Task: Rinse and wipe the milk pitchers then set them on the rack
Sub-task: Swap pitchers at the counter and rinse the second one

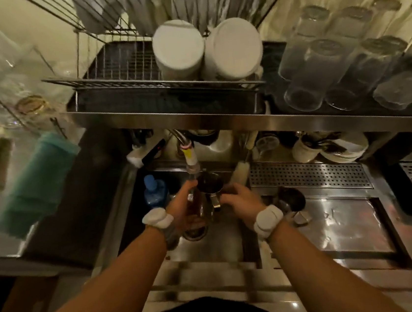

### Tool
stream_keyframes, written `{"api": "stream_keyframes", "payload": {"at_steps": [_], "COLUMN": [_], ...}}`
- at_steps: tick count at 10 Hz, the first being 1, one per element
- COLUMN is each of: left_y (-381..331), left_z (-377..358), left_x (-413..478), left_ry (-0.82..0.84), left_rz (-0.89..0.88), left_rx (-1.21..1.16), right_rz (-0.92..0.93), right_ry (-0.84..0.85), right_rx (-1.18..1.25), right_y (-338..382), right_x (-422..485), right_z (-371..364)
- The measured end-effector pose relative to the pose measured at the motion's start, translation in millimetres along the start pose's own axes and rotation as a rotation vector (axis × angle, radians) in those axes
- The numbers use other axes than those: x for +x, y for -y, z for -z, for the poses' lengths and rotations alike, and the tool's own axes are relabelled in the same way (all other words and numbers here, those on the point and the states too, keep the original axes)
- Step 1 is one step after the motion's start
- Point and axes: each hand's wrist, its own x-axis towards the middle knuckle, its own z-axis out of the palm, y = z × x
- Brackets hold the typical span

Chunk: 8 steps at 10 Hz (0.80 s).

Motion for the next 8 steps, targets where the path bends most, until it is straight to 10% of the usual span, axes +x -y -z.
{"api": "stream_keyframes", "payload": {"at_steps": [2,5,8], "left_y": [12.0,18.1,-16.5], "left_z": [36.7,53.6,58.9], "left_x": [22.7,42.7,29.0], "left_ry": [0.061,-0.131,-0.212], "left_rz": [0.129,0.124,-0.024], "left_rx": [-0.213,0.061,0.321], "right_rz": [-0.246,-0.342,-0.135], "right_ry": [0.096,-0.061,-0.018], "right_rx": [0.175,0.172,-0.248], "right_y": [-30.1,-36.5,-15.8], "right_x": [0.9,39.1,70.2], "right_z": [-45.7,-52.9,-42.1]}}
